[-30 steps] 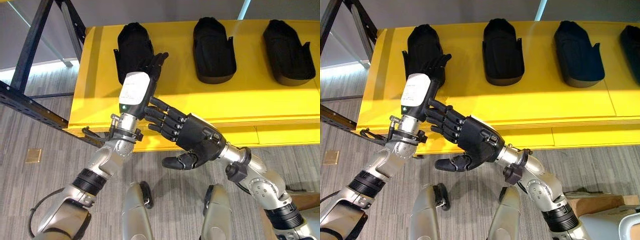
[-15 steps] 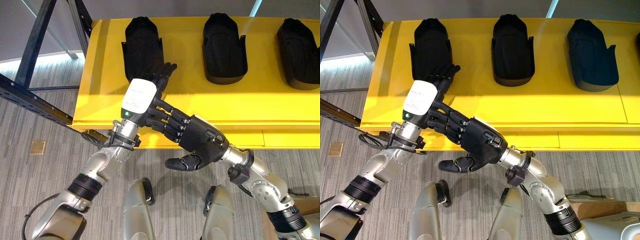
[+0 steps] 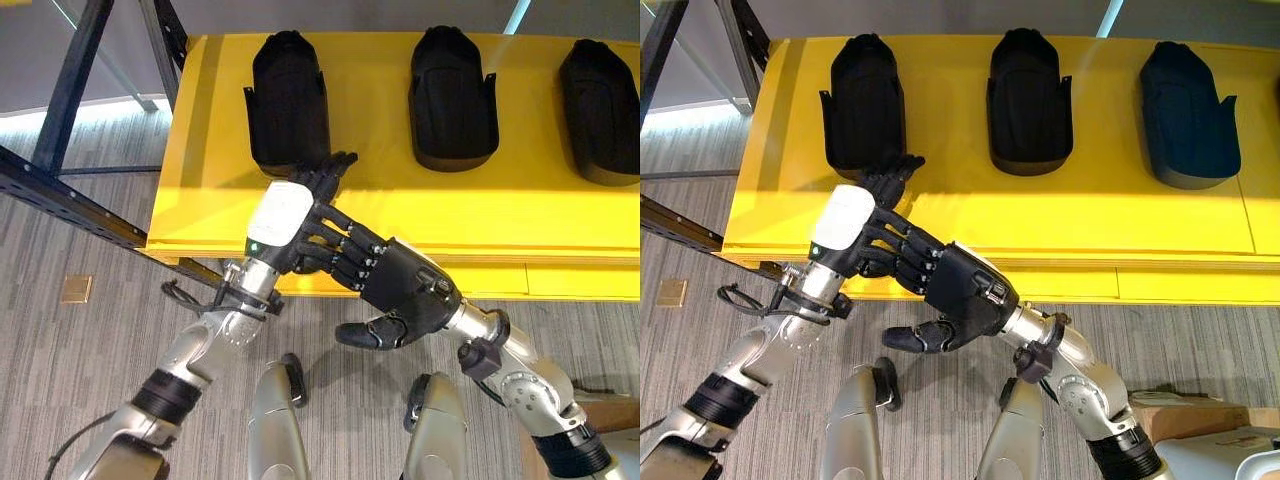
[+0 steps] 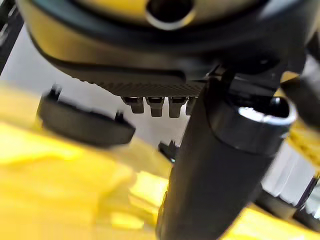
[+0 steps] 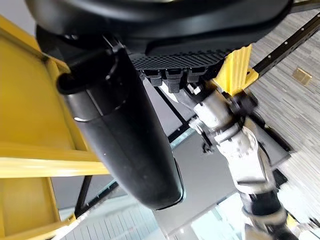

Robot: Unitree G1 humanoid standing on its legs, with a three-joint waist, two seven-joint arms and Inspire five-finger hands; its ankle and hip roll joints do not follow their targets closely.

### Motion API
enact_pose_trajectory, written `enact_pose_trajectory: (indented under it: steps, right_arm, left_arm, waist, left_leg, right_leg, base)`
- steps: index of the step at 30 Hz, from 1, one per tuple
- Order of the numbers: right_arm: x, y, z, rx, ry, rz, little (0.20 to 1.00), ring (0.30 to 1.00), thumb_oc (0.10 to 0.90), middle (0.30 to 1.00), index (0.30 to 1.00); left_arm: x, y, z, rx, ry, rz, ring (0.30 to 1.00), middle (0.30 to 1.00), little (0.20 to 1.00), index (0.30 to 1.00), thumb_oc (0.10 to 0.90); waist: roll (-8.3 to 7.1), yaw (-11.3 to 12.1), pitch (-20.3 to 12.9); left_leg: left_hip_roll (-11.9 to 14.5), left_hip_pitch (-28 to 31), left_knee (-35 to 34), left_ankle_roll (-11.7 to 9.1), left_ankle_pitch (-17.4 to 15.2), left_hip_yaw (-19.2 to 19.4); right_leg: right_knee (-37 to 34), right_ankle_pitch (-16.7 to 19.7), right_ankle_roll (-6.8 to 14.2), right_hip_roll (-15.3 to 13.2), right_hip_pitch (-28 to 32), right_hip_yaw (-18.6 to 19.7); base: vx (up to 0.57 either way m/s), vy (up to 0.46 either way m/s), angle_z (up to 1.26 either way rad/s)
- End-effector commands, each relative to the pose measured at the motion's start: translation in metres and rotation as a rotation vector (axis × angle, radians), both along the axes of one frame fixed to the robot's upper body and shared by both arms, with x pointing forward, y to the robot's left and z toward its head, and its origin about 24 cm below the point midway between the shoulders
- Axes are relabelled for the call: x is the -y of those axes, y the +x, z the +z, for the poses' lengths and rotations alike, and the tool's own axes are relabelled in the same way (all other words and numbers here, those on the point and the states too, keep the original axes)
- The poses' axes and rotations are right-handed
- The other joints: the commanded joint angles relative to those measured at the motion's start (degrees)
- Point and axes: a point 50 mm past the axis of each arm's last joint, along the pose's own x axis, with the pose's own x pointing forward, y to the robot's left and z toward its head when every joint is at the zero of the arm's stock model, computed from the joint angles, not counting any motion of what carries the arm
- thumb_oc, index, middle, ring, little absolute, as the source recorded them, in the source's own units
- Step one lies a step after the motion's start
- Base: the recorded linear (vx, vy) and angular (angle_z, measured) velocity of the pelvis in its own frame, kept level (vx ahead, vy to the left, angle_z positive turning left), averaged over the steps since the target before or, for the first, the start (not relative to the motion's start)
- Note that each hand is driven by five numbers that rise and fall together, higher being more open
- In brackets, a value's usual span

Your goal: Move parts from the plastic box to the shelf.

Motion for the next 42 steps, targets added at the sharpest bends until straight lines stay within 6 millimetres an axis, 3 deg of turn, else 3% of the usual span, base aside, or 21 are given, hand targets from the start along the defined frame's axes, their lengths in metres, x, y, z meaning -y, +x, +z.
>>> enact_pose_trajectory:
  steps: [1,5,9,14,21,22,29,31,34,38,42]
  right_arm:
    - [0.012,-0.011,0.045,0.274,0.196,-0.08,1.0,1.0,0.9,1.0,1.0]
    - [0.022,-0.012,0.036,0.231,0.167,-0.175,1.0,1.0,0.9,1.0,1.0]
    - [0.046,-0.016,0.022,0.155,0.167,-0.283,1.0,1.0,0.9,1.0,1.0]
    - [0.067,-0.026,0.006,0.092,0.134,-0.345,1.0,1.0,0.9,1.0,1.0]
    - [0.08,-0.035,-0.022,-0.033,0.082,-0.409,1.0,1.0,0.9,1.0,1.0]
    - [0.085,-0.041,-0.036,-0.105,0.099,-0.419,1.0,1.0,0.9,1.0,1.0]
    - [0.1,-0.046,-0.082,-0.316,-0.045,-0.553,1.0,1.0,0.9,1.0,1.0]
    - [0.112,-0.047,-0.105,-0.377,-0.158,-0.622,1.0,1.0,0.9,1.0,1.0]
    - [0.116,-0.048,-0.115,-0.429,-0.215,-0.636,1.0,1.0,0.9,1.0,1.0]
    - [0.123,-0.055,-0.137,-0.533,-0.318,-0.644,1.0,1.0,0.9,1.0,1.0]
    - [0.127,-0.064,-0.151,-0.59,-0.343,-0.658,1.0,1.0,0.9,1.0,1.0]
  left_arm:
    - [0.014,-0.025,0.03,-0.091,-0.373,-0.334,1.0,1.0,1.0,1.0,0.9]
    - [0.007,-0.043,0.011,-0.335,-0.594,-0.493,1.0,1.0,1.0,1.0,0.9]
    - [-0.006,-0.064,-0.015,-0.55,-0.749,-0.557,1.0,1.0,1.0,1.0,0.9]
    - [-0.028,-0.081,-0.029,-0.605,-0.84,-0.491,1.0,1.0,1.0,1.0,0.9]
    - [-0.049,-0.091,-0.041,-0.67,-0.936,-0.428,1.0,1.0,1.0,1.0,0.9]
    - [-0.053,-0.094,-0.049,-0.733,-0.979,-0.404,1.0,1.0,1.0,1.0,0.9]
    - [-0.05,-0.102,-0.083,-0.94,-1.017,-0.368,1.0,1.0,1.0,1.0,0.9]
    - [-0.054,-0.103,-0.101,-1.015,-1.016,-0.31,1.0,1.0,1.0,1.0,0.9]
    - [-0.057,-0.105,-0.113,-1.054,-1.035,-0.254,1.0,1.0,1.0,1.0,0.9]
    - [-0.071,-0.112,-0.137,-1.121,-1.121,-0.125,1.0,1.0,1.0,1.0,0.9]
    - [-0.081,-0.119,-0.147,-1.126,-1.126,-0.087,1.0,1.0,1.0,1.0,0.9]
  waist:
    - [0.24,2.14,-4.56]
    - [0.24,2.45,-5.04]
    - [0.03,2.76,-6.25]
    - [-0.39,3.37,-8.08]
    - [-0.83,3.79,-10.54]
    - [-0.95,3.64,-11.61]
    - [-1.4,2.95,-14.93]
    - [-1.64,2.67,-16.38]
    - [-1.67,2.62,-17.34]
    - [-1.88,2.51,-18.64]
    - [-2.11,1.99,-19.45]
  left_leg:
    - [0.94,8.63,-6.15,1.77,-0.26,2.81]
    - [0.83,11.5,-10.22,1.27,1.82,3.54]
    - [0.91,15.23,-15.7,0.18,4.7,4.83]
    - [0.81,20.33,-23.09,-1.08,8.1,5.91]
    - [0.19,25.31,-29.0,-2.12,10.99,6.91]
    - [-0.1,26.79,-31.3,-2.33,11.96,7.17]
    - [-0.47,33.02,-42.41,-3.44,17.05,8.85]
    - [-0.41,34.9,-46.08,-4.25,18.18,9.33]
    - [-0.13,35.33,-46.09,-4.98,17.2,9.58]
    - [-0.23,35.48,-46.09,-4.84,17.32,11.15]
    - [-0.46,36.47,-46.09,-4.45,16.44,11.79]
  right_leg:
    - [-10.69,11.76,-0.62,0.29,2.81,-2.98]
    - [-15.77,13.61,-0.51,1.94,6.02,-3.91]
    - [-22.97,15.99,-0.75,4.32,10.47,-5.18]
    - [-31.69,18.32,-0.72,7.04,16.67,-6.9]
    - [-38.06,20.16,-0.68,9.37,22.37,-8.28]
    - [-39.64,20.73,-0.53,9.69,23.78,-8.8]
    - [-48.19,25.84,0.94,9.91,28.25,-9.89]
    - [-52.76,28.76,2.23,9.42,29.76,-10.31]
    - [-52.83,28.82,3.46,8.64,29.66,-10.44]
    - [-52.83,28.77,2.99,8.79,29.81,-11.58]
    - [-52.83,28.06,2.39,9.08,30.32,-11.05]
  base:
    - [0.03,-0.025,-0.06]
    - [0.04,-0.038,-0.05]
    - [0.06,-0.052,-0.05]
    - [0.07,-0.043,-0.02]
    - [0.06,-0.006,0.02]
    - [0.05,0.01,0.06]
    - [0.01,0.017,0.08]
    - [0.0,0.0,0.0]
    - [0.01,0.023,-0.08]
    - [-0.01,0.025,-0.12]
    - [0.0,0.008,-0.09]
